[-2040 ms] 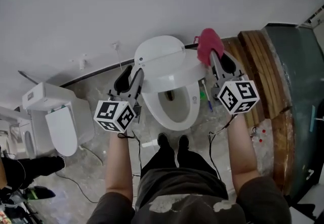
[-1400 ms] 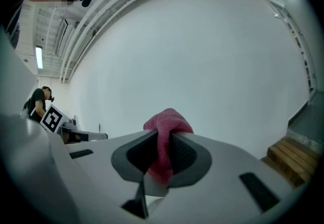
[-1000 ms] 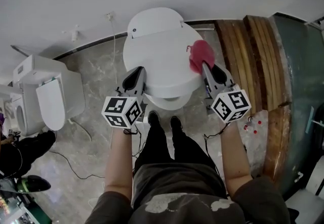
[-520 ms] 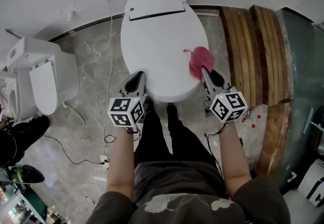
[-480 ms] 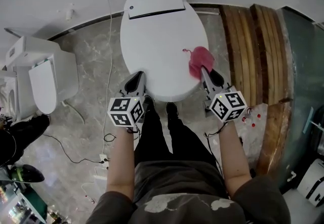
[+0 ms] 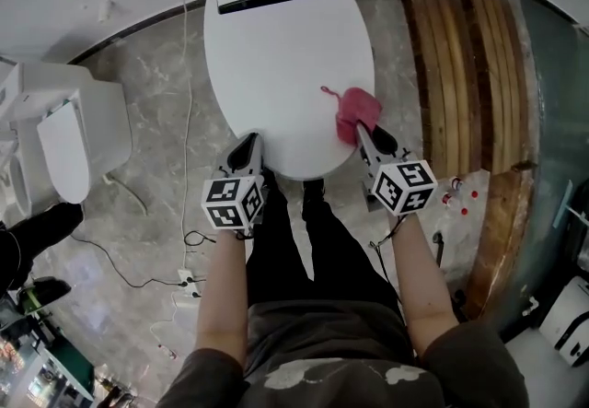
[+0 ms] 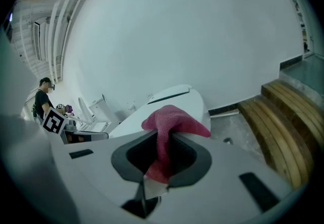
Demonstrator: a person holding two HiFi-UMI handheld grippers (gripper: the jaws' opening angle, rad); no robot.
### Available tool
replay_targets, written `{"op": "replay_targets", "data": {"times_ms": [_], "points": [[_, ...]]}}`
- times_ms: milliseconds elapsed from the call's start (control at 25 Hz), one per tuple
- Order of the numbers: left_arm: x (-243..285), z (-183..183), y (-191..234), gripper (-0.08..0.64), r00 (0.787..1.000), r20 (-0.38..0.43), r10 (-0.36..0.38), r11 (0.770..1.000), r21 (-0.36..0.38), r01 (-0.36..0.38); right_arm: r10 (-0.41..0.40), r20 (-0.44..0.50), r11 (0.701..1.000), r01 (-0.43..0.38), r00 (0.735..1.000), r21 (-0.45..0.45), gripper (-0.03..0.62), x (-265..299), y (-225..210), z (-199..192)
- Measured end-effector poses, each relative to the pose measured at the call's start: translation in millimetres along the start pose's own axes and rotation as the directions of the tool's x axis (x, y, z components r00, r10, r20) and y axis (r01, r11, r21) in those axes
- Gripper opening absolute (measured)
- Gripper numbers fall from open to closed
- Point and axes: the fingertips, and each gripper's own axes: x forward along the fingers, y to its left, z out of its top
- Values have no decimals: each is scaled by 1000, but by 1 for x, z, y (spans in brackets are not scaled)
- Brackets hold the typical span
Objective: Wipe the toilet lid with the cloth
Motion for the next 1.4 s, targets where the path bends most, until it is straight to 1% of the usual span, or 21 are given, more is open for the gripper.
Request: {"op": "replay_targets", "data": {"times_ms": [200,520,640,760,880,1040,1200,1400], "points": [[18,-33,9,26,998,-53,20,1000,-3,-20,-20,-69,1000,21,997,15,49,17,-15,-33],[47,-76,26,26,990,-129,64,998,-17,-67,-11,-167,1000,10,986,-3,49,50,-37,-74],[56,-88,30,26,985,-160,69,998,1,-70,-12,-186,1000,15,983,14,49,60,-43,-88],[61,-91,29,26,984,-163,69,998,24,-66,-14,-208,999,20,978,27,49,69,-47,-97],[63,-88,22,27,984,-163,68,998,9,-67,-10,-233,1000,16,973,24,49,72,-49,-98],[65,-72,11,26,986,-157,59,998,-1,-60,16,-224,1000,-15,974,6,49,68,-44,-78],[70,-38,8,26,992,-115,48,999,12,-47,28,-189,1000,-29,982,-4,49,69,-43,-45],[85,4,26,26,997,-56,50,999,10,-49,39,-155,999,-44,987,-30,49,89,-37,-6]]}}
